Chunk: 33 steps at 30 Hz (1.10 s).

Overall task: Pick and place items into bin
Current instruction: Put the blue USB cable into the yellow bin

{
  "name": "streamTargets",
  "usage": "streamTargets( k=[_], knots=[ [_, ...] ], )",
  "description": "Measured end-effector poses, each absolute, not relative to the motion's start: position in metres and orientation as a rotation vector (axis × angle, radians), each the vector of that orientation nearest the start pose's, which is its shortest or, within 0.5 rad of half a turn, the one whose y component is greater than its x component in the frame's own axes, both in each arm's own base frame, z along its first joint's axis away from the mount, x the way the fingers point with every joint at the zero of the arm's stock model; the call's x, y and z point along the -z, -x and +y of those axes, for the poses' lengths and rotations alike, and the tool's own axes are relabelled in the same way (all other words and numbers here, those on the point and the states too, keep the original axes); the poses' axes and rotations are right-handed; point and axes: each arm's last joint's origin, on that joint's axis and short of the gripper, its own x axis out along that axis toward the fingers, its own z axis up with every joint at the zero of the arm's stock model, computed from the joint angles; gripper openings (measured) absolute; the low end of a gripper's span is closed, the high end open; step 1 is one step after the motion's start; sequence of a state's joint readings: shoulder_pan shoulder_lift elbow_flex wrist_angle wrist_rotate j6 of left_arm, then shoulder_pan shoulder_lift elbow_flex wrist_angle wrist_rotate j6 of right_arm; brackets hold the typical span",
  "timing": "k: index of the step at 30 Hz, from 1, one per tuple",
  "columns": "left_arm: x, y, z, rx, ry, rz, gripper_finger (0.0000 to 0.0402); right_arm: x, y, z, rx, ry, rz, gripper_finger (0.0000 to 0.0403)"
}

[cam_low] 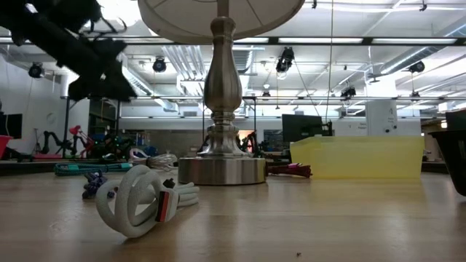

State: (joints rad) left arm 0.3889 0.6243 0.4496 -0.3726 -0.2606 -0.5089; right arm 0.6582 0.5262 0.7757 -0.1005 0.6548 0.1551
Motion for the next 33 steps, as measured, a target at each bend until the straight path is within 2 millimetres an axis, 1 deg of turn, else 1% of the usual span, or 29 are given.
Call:
streamTargets(
  k=[3,6,8,11,16,22,25,29,31,33],
  knots=[
    [-0.214,-0.129,0.059,-0.734,0.554,0.497,0.0142,-0.368,-0.093,0.050,-0.012,-0.246,-0.118,0.0068],
    [-0.205,-0.135,0.058,-0.651,0.606,0.594,0.0158,-0.368,-0.093,0.050,-0.012,-0.246,-0.118,0.0068],
    [-0.196,-0.138,0.058,-0.633,0.638,0.676,0.0161,-0.368,-0.093,0.050,-0.012,-0.246,-0.118,0.0068],
    [-0.185,-0.141,0.060,-0.664,0.647,0.782,0.0162,-0.368,-0.093,0.050,-0.012,-0.246,-0.118,0.0068],
    [-0.172,-0.147,0.062,-0.660,0.672,0.885,0.0162,-0.368,-0.093,0.050,-0.012,-0.249,-0.118,0.0068],
    [-0.157,-0.143,0.061,-0.725,0.668,1.056,0.0162,-0.368,-0.093,0.050,-0.012,-0.249,-0.118,0.0068],
    [-0.153,-0.142,0.061,-0.759,0.677,1.097,0.0162,-0.368,-0.093,0.050,-0.012,-0.250,-0.119,0.0068],
    [-0.152,-0.143,0.062,-0.766,0.693,1.099,0.0162,-0.368,-0.093,0.050,-0.011,-0.250,-0.119,0.0068],
    [-0.156,-0.145,0.062,-0.766,0.704,1.084,0.0162,-0.368,-0.093,0.050,-0.011,-0.251,-0.120,0.0068],
    [-0.164,-0.149,0.064,-0.754,0.708,1.052,0.0162,-0.368,-0.093,0.050,-0.011,-0.257,-0.120,0.0068]
  ],
)
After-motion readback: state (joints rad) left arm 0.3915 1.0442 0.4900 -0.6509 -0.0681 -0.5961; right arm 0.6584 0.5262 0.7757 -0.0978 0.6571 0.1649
